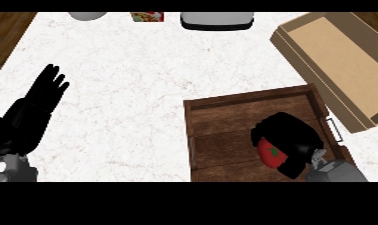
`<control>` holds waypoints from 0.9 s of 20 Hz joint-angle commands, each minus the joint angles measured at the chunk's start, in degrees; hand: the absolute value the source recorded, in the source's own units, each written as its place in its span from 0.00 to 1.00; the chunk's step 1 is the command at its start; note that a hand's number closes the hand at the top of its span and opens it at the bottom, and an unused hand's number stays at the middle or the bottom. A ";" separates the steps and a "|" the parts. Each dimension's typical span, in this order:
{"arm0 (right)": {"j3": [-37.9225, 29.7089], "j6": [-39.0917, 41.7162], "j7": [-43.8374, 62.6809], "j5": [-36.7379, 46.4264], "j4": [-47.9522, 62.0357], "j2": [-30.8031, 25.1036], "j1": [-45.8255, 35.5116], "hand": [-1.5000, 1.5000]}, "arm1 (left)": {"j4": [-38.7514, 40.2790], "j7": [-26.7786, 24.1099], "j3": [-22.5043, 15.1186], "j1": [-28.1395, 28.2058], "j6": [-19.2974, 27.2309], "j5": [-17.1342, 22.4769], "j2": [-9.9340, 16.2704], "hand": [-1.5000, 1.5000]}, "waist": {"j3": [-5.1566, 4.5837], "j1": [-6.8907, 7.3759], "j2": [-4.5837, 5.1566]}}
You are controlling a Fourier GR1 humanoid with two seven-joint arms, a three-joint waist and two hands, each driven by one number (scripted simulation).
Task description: Pick the tomato from the tray and place it in the cardboard box
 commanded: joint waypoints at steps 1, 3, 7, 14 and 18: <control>-0.51 2.28 -1.25 -0.42 -6.77 -1.10 1.61 1.00 | -2.99 -1.05 0.47 4.98 -1.43 0.62 -0.77 0.50 | 0.10 -0.02 -0.05; -0.05 0.26 -1.87 0.84 -4.05 0.75 2.38 1.00 | 3.07 -0.87 0.52 -2.01 -0.49 -0.65 -0.23 0.50 | 0.10 -0.20 0.03; -0.73 -6.67 -6.56 3.08 2.07 0.15 2.57 1.00 | 0.24 -1.02 0.16 0.46 -0.02 -0.99 -1.84 0.50 | 0.11 -0.10 0.04; -17.47 -4.22 17.16 2.04 15.71 12.36 -10.95 1.00 | -1.07 0.83 -0.65 -1.27 0.47 -1.73 -1.14 0.50 | 0.19 1.71 0.98; -23.11 -10.88 26.67 5.21 24.70 14.39 -21.06 1.00 | -1.02 1.38 -1.54 -2.12 0.38 -1.61 -1.75 0.50 | 0.20 2.52 0.91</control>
